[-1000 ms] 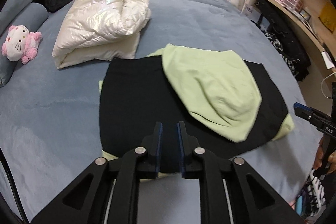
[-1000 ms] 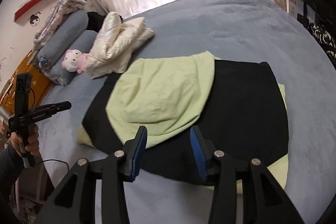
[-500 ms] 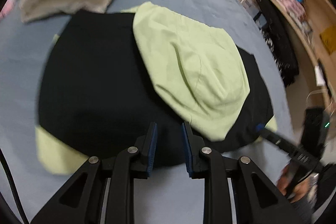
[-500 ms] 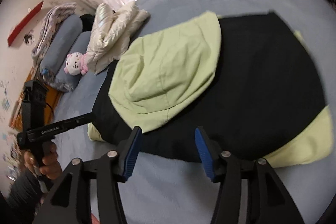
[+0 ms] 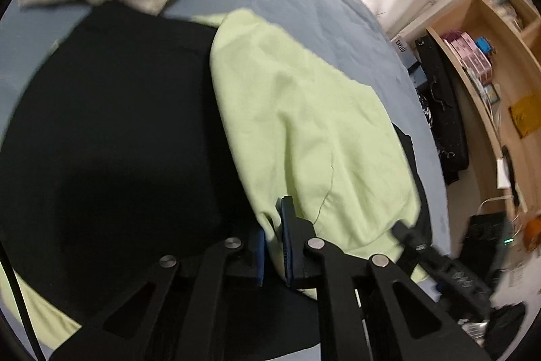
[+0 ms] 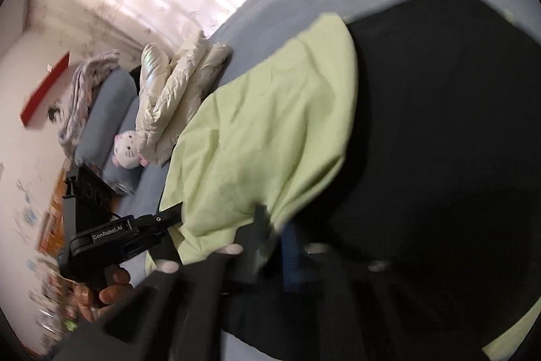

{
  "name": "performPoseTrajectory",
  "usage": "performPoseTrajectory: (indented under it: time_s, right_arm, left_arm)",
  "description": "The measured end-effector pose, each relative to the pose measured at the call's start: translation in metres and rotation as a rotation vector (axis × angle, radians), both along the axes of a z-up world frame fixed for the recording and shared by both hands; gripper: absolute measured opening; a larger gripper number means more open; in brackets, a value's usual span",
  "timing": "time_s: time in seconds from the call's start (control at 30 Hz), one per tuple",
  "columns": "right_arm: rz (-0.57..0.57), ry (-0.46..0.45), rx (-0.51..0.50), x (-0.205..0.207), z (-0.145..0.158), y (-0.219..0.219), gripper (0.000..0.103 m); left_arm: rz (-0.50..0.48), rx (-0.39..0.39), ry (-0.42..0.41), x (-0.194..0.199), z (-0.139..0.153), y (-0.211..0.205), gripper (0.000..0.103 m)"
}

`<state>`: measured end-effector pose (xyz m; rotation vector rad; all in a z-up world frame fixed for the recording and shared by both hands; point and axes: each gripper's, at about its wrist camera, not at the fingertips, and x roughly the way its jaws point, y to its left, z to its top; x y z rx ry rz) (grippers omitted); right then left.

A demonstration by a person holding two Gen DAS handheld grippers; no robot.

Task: Fold large clothes
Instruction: 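Smooth the green hood flat over the black bundle with both grippers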

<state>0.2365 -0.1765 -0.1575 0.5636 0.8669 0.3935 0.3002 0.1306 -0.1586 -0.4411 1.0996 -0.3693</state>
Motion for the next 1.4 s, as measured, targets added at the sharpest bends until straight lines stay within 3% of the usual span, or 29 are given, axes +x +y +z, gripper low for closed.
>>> performPoseTrajectory:
  time_s: [0.13, 0.23, 0.3, 0.4, 0.57, 0.63, 0.73, 0.9, 1.07, 1.2, 1.27, 1.4]
  right_arm:
    - [-0.018, -0.062, -0.147, -0.015, 0.018, 0.009, 0.006]
    - [0.0, 0.047, -0.24, -0.008, -0.014, 0.014, 0.007]
    - [-0.007, 0.084, -0.223, -0.007, -0.023, 0.01, 0.011]
    - [-0.062, 0.102, -0.198, -0.012, -0.012, -0.003, 0.021]
    - [-0.172, -0.006, -0.225, -0.037, 0.02, -0.016, 0.023]
    - [-0.166, -0.073, -0.199, -0.041, 0.029, -0.014, 0.023]
    - [-0.108, -0.117, -0.213, -0.027, 0.034, 0.007, 0.023]
    - [-0.033, -0.132, -0.206, 0.011, 0.027, 0.044, 0.023]
    - [-0.019, -0.067, -0.201, 0.05, 0.004, 0.056, 0.023]
    - [-0.057, -0.013, -0.326, 0.061, -0.022, 0.045, 0.019]
    - [-0.103, -0.014, -0.296, 0.055, -0.026, 0.024, 0.002]
    - [-0.184, 0.004, -0.226, 0.04, -0.026, -0.004, 0.001]
  left_arm:
    - [-0.034, 0.09, -0.022, -0.015, -0.005, -0.018, 0.006]
    - [-0.047, 0.181, -0.041, -0.021, -0.019, -0.031, 0.007]
    - [-0.048, 0.2, -0.061, -0.023, -0.015, -0.034, 0.009]
    - [-0.028, 0.224, -0.063, -0.024, -0.003, -0.03, 0.023]
    - [0.095, 0.259, -0.127, -0.037, 0.031, -0.009, 0.025]
    - [0.121, 0.246, -0.176, -0.039, 0.046, -0.008, 0.025]
    - [0.081, 0.202, -0.209, -0.033, 0.05, -0.026, 0.025]
    - [0.03, 0.208, -0.189, -0.012, 0.033, -0.051, 0.025]
    - [0.043, 0.259, -0.122, 0.013, 0.002, -0.064, 0.025]
    - [0.063, 0.288, -0.138, 0.016, -0.009, -0.055, 0.025]
    - [0.055, 0.267, -0.149, 0.012, -0.01, -0.048, 0.025]
    - [0.055, 0.224, -0.155, 0.007, -0.012, -0.037, 0.025]
